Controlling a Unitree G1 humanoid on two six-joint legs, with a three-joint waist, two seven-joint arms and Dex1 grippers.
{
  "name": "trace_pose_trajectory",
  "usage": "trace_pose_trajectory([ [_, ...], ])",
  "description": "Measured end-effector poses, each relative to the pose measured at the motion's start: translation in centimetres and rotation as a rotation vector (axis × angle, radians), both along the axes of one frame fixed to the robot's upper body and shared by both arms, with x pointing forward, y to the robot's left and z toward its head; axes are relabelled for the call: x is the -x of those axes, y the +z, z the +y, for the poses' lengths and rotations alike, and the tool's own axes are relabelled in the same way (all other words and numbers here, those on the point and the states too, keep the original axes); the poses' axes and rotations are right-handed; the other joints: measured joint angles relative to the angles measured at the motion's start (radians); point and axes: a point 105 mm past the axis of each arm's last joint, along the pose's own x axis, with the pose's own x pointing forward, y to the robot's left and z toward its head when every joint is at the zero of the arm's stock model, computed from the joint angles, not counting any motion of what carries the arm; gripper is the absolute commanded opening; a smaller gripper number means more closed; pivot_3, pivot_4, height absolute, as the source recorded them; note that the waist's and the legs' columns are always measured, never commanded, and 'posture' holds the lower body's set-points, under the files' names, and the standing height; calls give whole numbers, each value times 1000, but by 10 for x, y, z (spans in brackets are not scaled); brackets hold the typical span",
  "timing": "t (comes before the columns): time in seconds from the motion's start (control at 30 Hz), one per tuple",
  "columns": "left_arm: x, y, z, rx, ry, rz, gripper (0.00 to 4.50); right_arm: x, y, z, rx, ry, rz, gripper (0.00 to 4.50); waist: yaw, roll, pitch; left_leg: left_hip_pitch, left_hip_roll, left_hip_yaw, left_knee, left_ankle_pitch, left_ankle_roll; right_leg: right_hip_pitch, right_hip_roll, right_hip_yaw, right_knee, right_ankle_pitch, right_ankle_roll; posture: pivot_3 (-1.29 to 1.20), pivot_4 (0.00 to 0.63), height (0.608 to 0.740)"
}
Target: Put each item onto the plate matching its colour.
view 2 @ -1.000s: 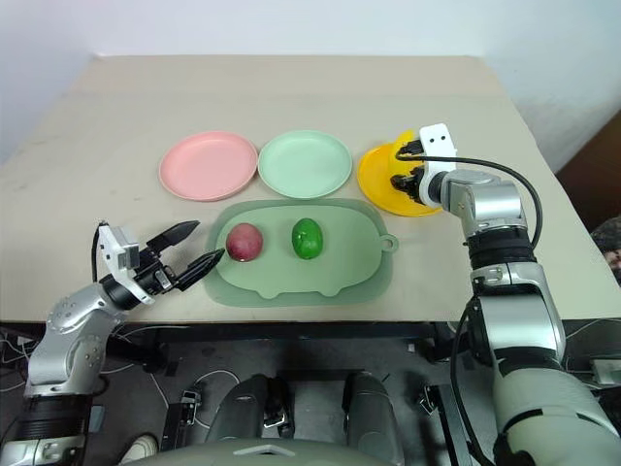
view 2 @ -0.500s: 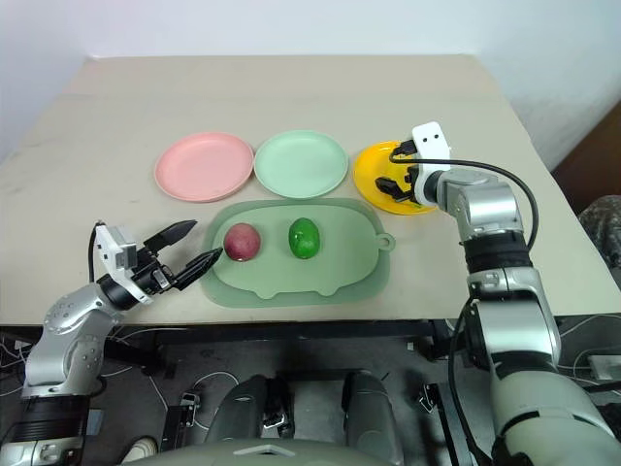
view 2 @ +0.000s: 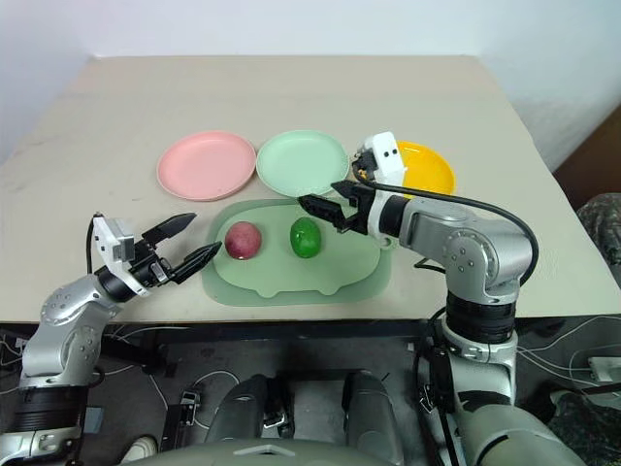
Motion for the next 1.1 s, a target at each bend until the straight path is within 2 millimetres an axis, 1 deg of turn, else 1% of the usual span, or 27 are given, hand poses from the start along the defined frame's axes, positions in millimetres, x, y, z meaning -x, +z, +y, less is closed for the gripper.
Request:
trace_pose_trajectory([
  [0.07,0,1,0,0,-1,-2,4500,1,-12,4,1,-24,53,4472,-2,0,0,0,0,0,0,0,1,-1,0,0,0,0,0,0,150,695],
  [0.13,0,1,0,0,-2,-1,4500,0,-21,7,6,-47,92,4472,-3,0,0,-1,-1,1,0,1,1,-1,1,0,0,0,0,0,150,695],
  [0.33,-1,0,0,3,3,4,4500,1,-34,17,27,-57,155,4472,-3,0,0,-1,-1,1,0,0,0,-1,1,0,0,0,0,0,150,695],
  [0.43,-1,0,0,4,4,5,4500,5,-38,27,33,-25,180,4472,-4,0,0,-1,-1,1,0,0,-1,-1,1,0,0,0,0,0,150,695],
  [0.47,-1,0,0,4,5,6,4500,6,-41,31,50,-14,187,4472,-4,0,0,-1,-1,1,0,0,-1,-1,1,0,0,0,0,0,150,695],
  [0.57,-1,-1,1,10,11,13,4500,10,-61,37,124,1,234,4472,-4,0,0,-1,-1,1,0,0,-1,-1,1,0,0,0,0,0,150,695],
  [0.63,-1,-1,1,12,13,18,4500,10,-64,37,134,3,239,4472,-4,0,0,0,-1,1,0,0,-1,-1,1,0,0,0,0,0,150,695],
  [0.73,0,-2,1,14,14,21,4500,8,-64,36,142,-7,230,3915,-4,-1,-1,0,-1,1,0,0,-1,-1,1,0,0,0,0,0,150,695],
  [0.83,1,-2,1,13,14,23,4500,5,-62,33,149,-18,201,2907,-4,-1,-1,-1,-1,1,0,0,-1,-1,1,0,0,0,0,0,150,695],
  [0.87,2,-2,1,12,13,22,4500,4,-61,31,147,-20,190,2690,-4,-1,-1,-1,-1,1,0,0,-1,-1,1,0,0,0,0,0,150,695],
  [0.9,3,-2,1,13,13,22,4500,3,-59,30,145,-22,181,2629,-4,-1,-1,-1,-1,1,0,0,-1,-1,1,0,0,0,0,0,150,695],
  [1.03,4,-4,3,14,23,29,4500,1,-47,27,133,-2,126,2629,-4,-1,-1,-1,-1,1,0,0,-1,-1,1,0,0,0,0,0,150,695],
  [1.1,5,-5,5,14,31,33,4500,2,-31,32,103,46,73,2629,-4,0,0,-1,-1,1,-1,0,-1,-2,1,0,0,0,0,0,150,695],
])
